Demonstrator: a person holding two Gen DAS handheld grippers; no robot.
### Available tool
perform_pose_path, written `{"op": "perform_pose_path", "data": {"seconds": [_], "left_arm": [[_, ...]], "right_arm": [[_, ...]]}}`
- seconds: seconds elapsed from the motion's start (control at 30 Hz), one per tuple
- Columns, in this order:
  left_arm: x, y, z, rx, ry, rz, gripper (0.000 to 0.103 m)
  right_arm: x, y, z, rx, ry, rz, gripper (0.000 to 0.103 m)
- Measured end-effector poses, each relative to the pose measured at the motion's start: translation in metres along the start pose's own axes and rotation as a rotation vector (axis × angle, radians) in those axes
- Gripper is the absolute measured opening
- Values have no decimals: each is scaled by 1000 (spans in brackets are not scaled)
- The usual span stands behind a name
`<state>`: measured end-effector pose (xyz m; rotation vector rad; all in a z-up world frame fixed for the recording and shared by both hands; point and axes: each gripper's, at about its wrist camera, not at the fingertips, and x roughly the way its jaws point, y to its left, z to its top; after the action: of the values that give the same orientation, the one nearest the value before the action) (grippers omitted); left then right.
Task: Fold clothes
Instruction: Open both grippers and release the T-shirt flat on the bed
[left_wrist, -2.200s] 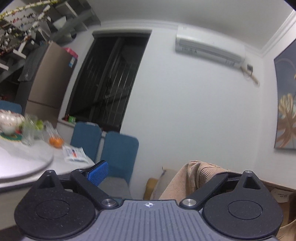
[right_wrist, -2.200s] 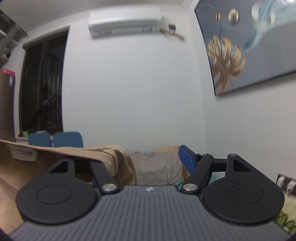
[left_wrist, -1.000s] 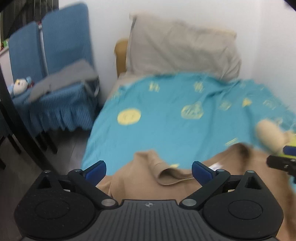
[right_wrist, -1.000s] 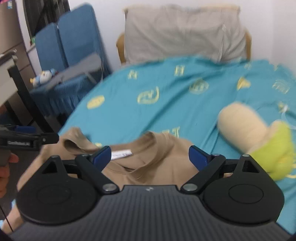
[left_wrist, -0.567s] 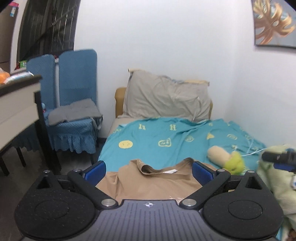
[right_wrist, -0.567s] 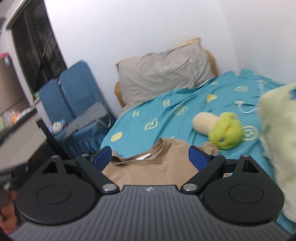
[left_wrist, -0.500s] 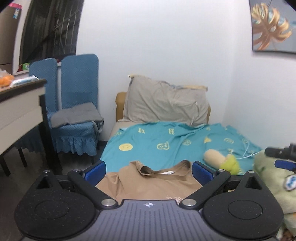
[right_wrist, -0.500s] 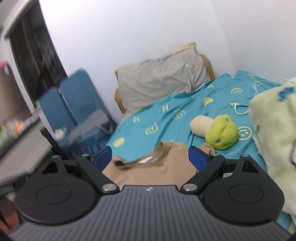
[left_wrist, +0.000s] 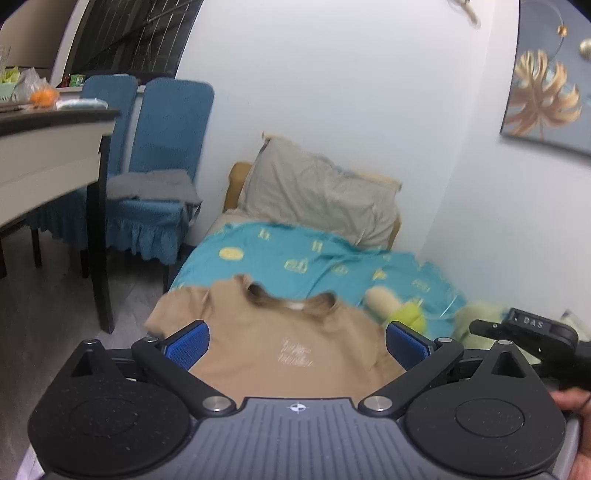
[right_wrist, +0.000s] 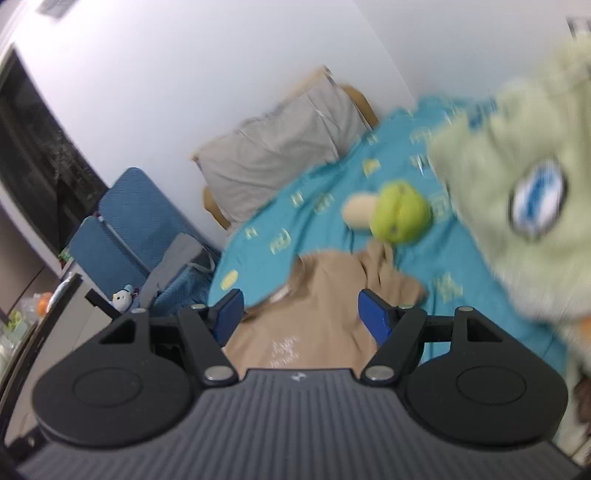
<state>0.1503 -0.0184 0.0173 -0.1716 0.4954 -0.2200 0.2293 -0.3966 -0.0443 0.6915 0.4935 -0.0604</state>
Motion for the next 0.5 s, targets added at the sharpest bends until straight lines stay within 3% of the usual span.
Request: {"op": "perform_pose_path", "data": {"seconds": [0.13, 0.2, 0.27, 0.3, 0.5], "left_arm": [[45, 9, -35, 33, 35, 55, 103], [65, 13, -48, 20, 57, 47, 103], [84, 17, -59, 7, 78, 35, 103], [93, 19, -65, 0, 89, 29, 103], [139, 32, -79, -88, 117, -6, 103]], "right_arm": [[56, -48, -25, 131, 33, -20, 73], [84, -70, -32, 178, 41, -52, 74], [108, -87, -37, 206, 35, -80, 84], [121, -95, -38, 219, 31, -91, 84], [183, -124, -38, 312, -5, -13, 84]]}}
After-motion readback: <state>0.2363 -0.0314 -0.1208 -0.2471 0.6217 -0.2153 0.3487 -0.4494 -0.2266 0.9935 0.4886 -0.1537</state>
